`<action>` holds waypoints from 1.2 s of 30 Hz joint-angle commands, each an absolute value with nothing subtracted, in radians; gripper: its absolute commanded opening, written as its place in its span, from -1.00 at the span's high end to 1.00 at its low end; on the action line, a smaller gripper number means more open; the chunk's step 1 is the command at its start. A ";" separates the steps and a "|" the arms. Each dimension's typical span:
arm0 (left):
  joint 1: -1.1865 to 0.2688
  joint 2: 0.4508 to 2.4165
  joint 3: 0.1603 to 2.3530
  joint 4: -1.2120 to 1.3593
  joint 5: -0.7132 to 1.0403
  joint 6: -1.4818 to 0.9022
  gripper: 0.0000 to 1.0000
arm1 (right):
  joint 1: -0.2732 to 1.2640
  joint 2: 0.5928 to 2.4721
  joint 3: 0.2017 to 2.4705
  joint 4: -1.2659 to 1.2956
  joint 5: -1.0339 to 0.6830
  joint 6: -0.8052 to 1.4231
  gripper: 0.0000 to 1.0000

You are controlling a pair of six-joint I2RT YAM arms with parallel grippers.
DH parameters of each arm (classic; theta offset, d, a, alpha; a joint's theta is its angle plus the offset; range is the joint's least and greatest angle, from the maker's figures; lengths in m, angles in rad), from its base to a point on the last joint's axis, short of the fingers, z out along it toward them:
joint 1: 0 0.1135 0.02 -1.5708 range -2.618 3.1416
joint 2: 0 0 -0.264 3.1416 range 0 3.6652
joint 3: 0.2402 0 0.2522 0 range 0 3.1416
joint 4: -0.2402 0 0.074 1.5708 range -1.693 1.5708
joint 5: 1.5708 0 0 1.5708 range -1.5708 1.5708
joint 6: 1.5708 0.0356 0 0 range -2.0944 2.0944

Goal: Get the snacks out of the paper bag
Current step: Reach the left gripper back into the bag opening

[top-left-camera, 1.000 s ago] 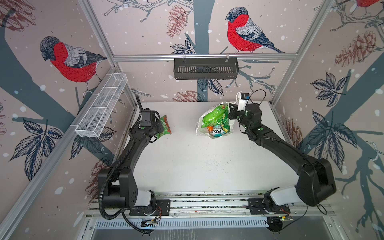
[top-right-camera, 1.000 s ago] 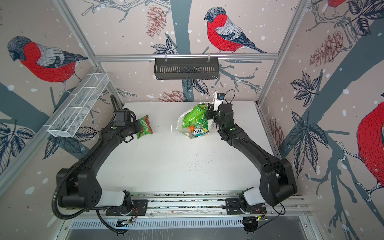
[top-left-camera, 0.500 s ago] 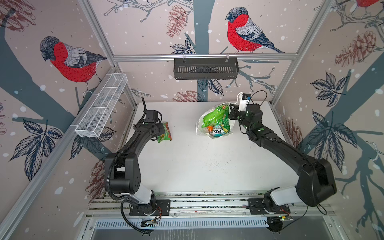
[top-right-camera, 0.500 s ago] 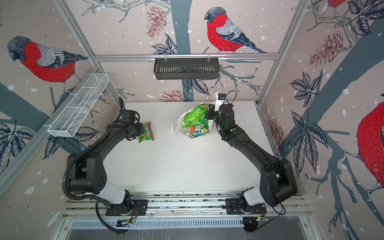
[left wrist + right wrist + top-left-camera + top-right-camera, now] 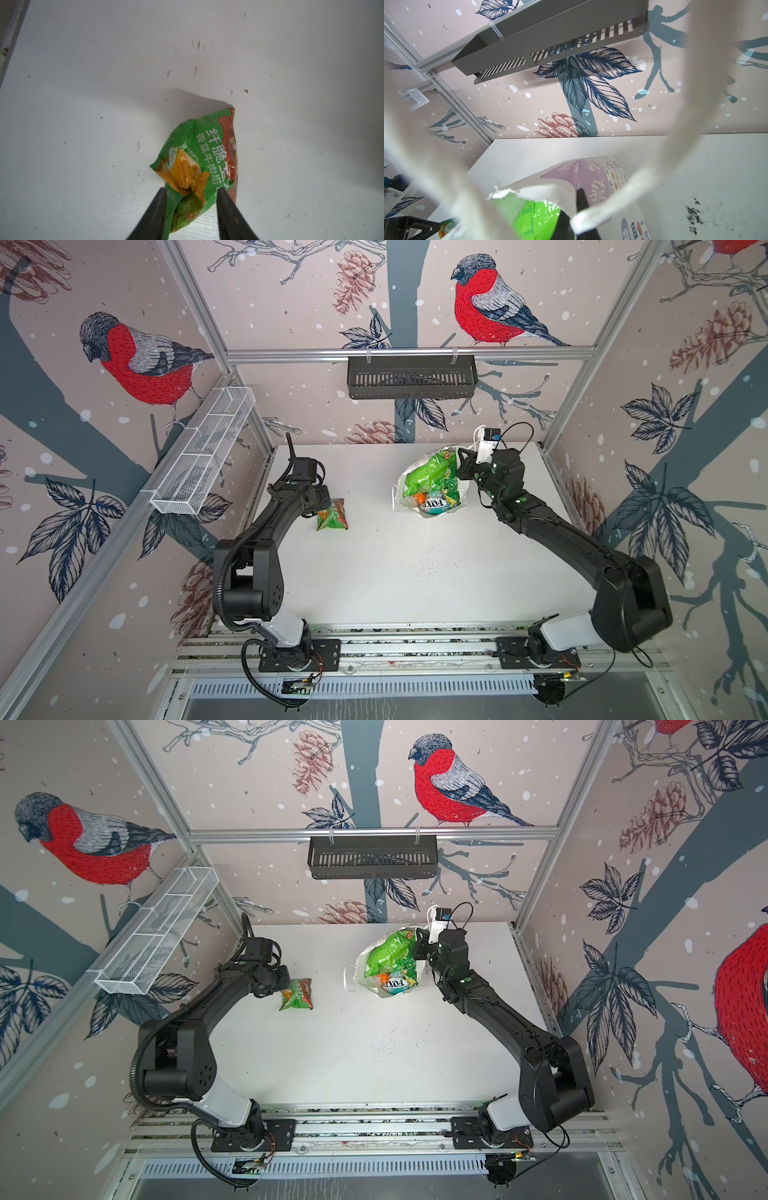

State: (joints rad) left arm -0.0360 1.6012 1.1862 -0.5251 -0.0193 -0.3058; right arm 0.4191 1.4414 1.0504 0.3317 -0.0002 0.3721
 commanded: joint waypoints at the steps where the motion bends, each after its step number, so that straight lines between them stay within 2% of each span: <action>1: -0.035 1.555 1.178 -0.538 0.003 -0.287 0.05 | 0.417 1.454 1.048 0.400 -0.023 0.400 1.00; 5: -0.045 1.446 1.171 -0.512 0.132 -0.254 -0.04 | 0.419 1.463 1.063 0.380 -0.033 0.405 1.00; 9: -0.092 1.309 1.155 -0.472 0.143 -0.260 -0.16 | 0.420 1.451 1.061 0.379 -0.030 0.402 1.00; 17: -0.308 1.114 1.166 -0.328 0.153 -0.389 -0.26 | 0.423 1.440 1.061 0.369 -0.026 0.400 1.00; 26: -0.602 1.175 1.307 -0.290 0.027 -0.369 -0.31 | 0.426 1.442 1.066 0.363 -0.034 0.402 1.00; 36: -0.687 1.270 1.329 -0.244 0.022 -0.353 -0.33 | 0.425 1.437 1.071 0.359 -0.035 0.400 1.00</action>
State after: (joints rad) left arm -0.6788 1.2613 1.3205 -0.3153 0.0257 -0.3592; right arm 0.4240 1.4467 1.0595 0.3225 -0.0200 0.3927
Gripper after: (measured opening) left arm 0.663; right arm 0.058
